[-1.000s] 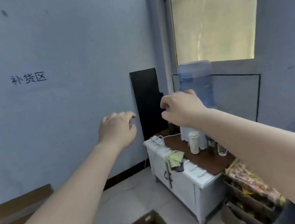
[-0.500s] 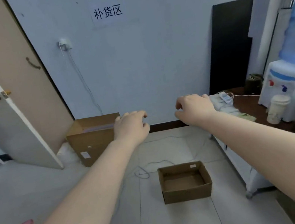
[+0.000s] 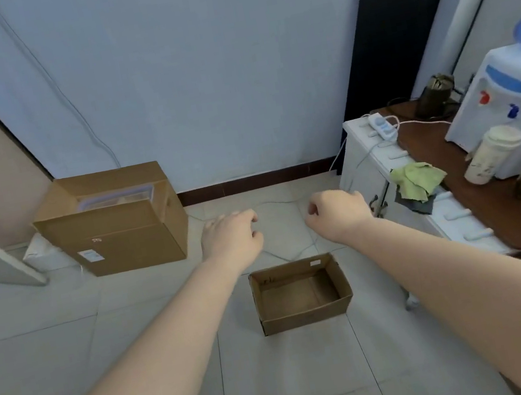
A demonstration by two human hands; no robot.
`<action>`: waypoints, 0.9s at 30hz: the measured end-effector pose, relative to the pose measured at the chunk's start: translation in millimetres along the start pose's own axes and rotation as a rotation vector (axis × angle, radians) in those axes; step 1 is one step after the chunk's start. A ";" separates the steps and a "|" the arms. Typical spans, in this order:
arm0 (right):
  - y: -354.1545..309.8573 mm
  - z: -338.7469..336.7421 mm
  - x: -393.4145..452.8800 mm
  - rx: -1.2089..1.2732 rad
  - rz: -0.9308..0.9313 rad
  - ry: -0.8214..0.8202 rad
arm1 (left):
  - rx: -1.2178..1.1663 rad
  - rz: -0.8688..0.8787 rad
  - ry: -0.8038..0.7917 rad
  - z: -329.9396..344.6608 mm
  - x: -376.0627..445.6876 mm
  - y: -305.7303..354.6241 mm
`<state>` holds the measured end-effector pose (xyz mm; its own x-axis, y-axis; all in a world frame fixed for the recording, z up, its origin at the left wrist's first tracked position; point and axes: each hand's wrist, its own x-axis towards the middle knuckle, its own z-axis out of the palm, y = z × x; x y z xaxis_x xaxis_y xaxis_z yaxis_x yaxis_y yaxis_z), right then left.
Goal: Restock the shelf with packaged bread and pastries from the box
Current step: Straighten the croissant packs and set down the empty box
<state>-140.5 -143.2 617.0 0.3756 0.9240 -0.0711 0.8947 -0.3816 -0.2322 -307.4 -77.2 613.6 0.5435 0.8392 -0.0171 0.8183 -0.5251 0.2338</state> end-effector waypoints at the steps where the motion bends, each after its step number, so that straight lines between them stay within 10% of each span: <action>1: 4.6 8.9 11.9 0.002 0.019 -0.023 | -0.001 -0.001 -0.025 10.1 13.5 -2.8; 27: 237.0 460.0 293.5 0.073 0.490 -0.667 | -0.204 -0.623 -0.632 507.1 279.3 -121.0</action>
<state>70.6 48.5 94.9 0.4762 0.4822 -0.7353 0.6400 -0.7636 -0.0863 -159.7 149.2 87.5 0.0644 0.6975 -0.7136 0.9818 0.0836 0.1704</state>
